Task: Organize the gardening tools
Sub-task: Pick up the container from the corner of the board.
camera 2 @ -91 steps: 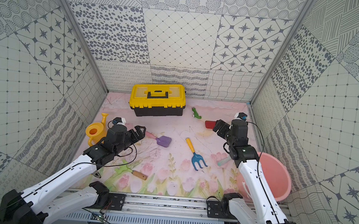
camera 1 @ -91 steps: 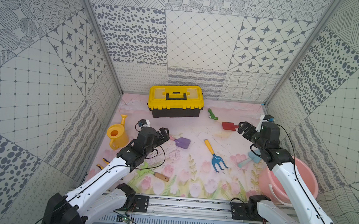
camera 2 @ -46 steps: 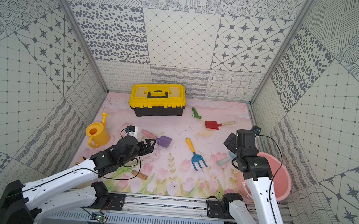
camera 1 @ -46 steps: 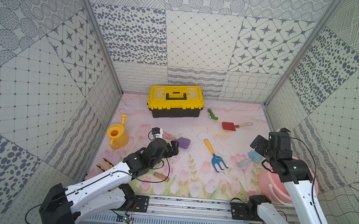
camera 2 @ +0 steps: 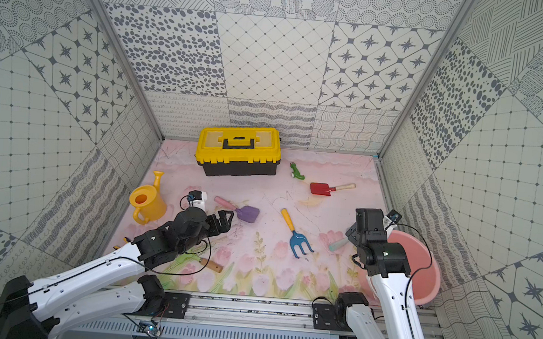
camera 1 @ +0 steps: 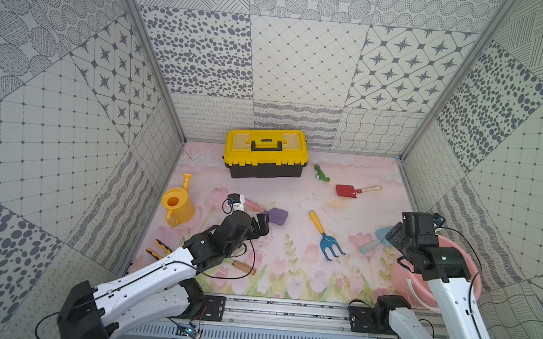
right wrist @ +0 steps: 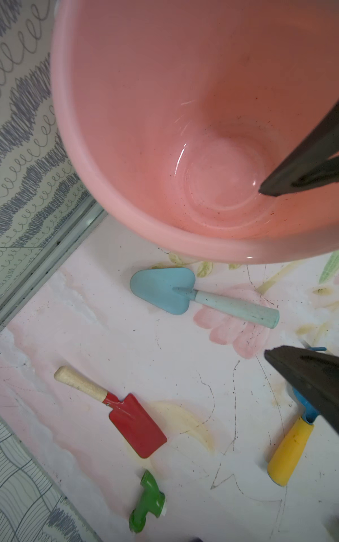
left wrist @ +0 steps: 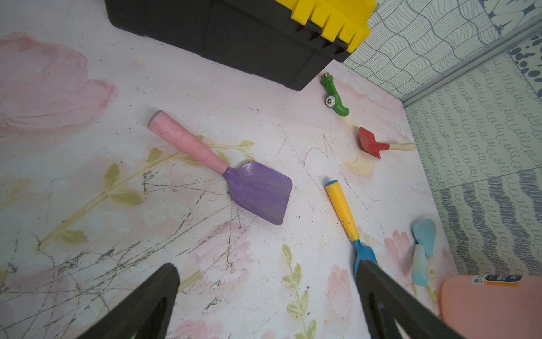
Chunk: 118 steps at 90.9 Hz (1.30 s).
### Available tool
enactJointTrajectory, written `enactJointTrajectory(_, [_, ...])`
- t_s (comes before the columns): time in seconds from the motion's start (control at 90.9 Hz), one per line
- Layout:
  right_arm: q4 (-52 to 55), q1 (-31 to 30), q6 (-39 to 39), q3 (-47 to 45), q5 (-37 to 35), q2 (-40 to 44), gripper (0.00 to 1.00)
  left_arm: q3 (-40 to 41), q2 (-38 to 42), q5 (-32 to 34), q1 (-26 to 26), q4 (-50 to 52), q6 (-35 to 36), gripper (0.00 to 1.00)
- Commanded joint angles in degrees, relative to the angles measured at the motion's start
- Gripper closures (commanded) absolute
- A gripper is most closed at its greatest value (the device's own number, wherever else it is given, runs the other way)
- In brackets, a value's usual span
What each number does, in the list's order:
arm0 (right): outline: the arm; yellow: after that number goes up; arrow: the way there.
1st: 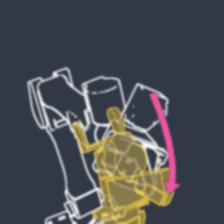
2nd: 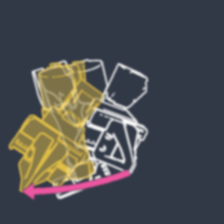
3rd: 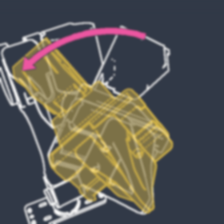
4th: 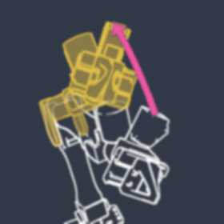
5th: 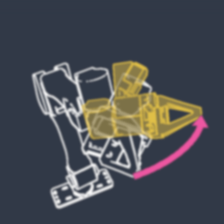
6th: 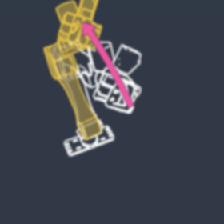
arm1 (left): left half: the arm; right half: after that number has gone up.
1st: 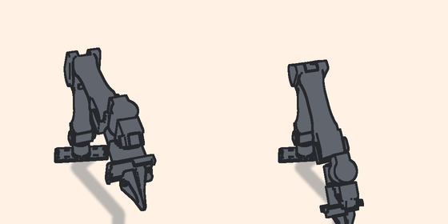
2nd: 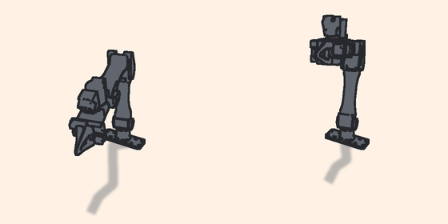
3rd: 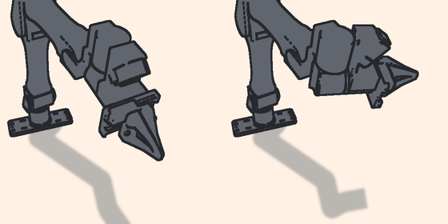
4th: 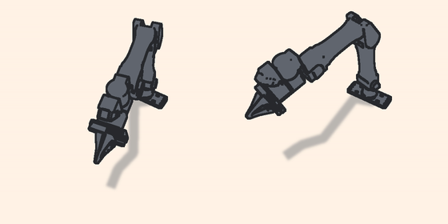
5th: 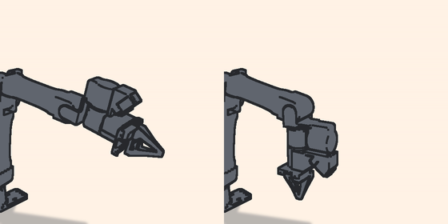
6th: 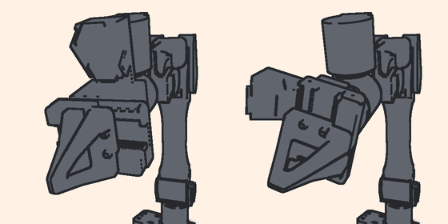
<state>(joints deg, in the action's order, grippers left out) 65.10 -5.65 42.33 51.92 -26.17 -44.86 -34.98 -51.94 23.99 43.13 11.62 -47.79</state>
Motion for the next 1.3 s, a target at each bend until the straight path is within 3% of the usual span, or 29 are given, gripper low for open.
enactJointTrajectory(0.0, [-1.9,0.5,1.4,-1.2,0.2,-1.2,0.30,0.2,0.1,2.0,0.2,0.5,0.2,0.00])
enactJointTrajectory(0.132, [-2.9,0.9,1.3,-2.0,-0.2,-1.3,0.50,0.2,0.2,2.0,0.2,0.6,0.2,0.00])
enactJointTrajectory(0.22, [-4.0,1.0,0.6,-2.3,-0.4,-0.5,0.56,0.4,0.3,2.5,0.2,0.6,0.3,0.00])
enactJointTrajectory(0.451, [-5.4,0.5,-3.8,0.2,-0.7,-1.6,0.88,0.8,-0.3,3.0,0.2,0.0,0.2,0.01])
enactJointTrajectory(0.627, [-6.7,-3.0,-7.7,4.9,-3.4,-2.6,1.00,0.7,-1.8,2.5,0.2,-0.8,0.0,0.00])
enactJointTrajectory(0.781, [-7.4,-11.7,-9.5,10.7,-8.7,-6.8,1.00,0.5,-3.6,2.6,0.2,-1.1,-0.1,0.01])
enactJointTrajectory(1.001, [-11.1,-30.0,-13.8,22.0,-19.5,-20.5,0.98,0.0,-6.3,2.8,0.1,-1.5,0.0,0.01])
enactJointTrajectory(1.145, [-20.5,-38.4,-22.1,27.0,-20.3,-31.7,0.96,-0.2,-7.2,3.2,0.2,-1.6,0.3,0.01])
enactJointTrajectory(1.288, [-28.0,-40.0,-25.8,31.2,-16.0,-40.9,0.95,-0.2,-7.3,3.9,0.2,-1.3,0.8,0.01])
